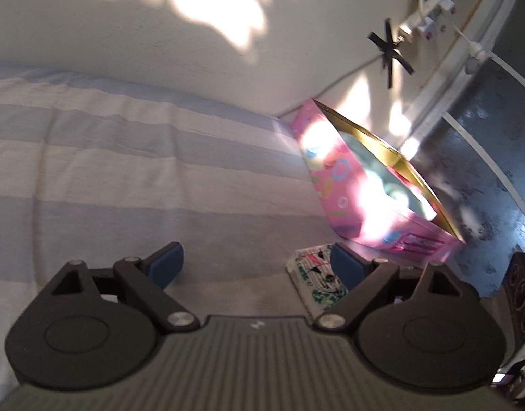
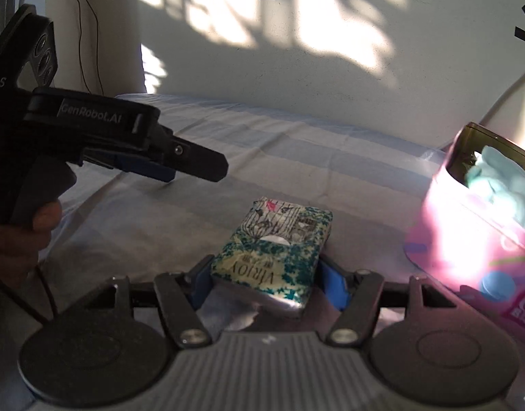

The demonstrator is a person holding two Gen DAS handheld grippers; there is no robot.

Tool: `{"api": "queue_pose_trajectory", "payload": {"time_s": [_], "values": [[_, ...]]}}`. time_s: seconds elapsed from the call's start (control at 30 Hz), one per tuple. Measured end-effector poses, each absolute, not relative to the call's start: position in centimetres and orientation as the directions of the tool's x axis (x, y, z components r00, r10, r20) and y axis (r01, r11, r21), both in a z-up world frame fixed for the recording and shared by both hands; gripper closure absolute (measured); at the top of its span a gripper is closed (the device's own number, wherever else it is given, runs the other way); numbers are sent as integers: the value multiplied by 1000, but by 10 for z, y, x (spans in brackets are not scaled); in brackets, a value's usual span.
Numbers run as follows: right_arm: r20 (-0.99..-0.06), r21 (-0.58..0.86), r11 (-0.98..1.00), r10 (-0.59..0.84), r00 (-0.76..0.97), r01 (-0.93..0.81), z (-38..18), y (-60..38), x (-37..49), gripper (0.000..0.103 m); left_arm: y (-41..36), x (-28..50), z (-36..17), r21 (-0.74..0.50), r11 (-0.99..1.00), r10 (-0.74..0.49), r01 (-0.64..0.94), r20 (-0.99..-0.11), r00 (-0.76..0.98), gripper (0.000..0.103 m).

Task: Organize objects
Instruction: 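Carry the tissue pack into the pink tin and open the right tool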

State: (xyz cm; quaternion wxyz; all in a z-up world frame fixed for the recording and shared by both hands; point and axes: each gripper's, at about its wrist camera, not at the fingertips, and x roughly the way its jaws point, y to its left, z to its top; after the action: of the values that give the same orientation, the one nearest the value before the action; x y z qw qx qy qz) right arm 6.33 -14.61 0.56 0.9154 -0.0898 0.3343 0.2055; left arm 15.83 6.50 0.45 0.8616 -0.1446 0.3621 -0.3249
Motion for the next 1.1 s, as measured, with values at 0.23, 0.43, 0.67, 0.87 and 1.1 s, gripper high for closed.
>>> {"api": "queue_pose_trajectory", "payload": {"time_s": [0.23, 0.43, 0.67, 0.87, 1.1], "values": [[-610, -37, 923, 283, 740, -383, 7, -172, 24, 27, -2, 126, -3, -474, 703, -701, 530, -588, 403, 14], [-565, -27, 914, 320, 761, -404, 10, -175, 24, 46, -24, 122, 6, -460, 718, -682, 522, -616, 395, 38], [-391, -38, 954, 261, 883, -299, 49, -222, 22, 46, -85, 123, 67, -323, 657, -716, 681, -551, 429, 35], [-384, 15, 982, 178, 906, -187, 72, -279, 59, 46, -159, 143, 83, -254, 631, -710, 733, -571, 413, 32], [-550, 301, 944, 289, 783, -137, 64, -350, 124, 47, -216, 191, 63, -292, 650, -664, 702, -668, 336, 28]]}}
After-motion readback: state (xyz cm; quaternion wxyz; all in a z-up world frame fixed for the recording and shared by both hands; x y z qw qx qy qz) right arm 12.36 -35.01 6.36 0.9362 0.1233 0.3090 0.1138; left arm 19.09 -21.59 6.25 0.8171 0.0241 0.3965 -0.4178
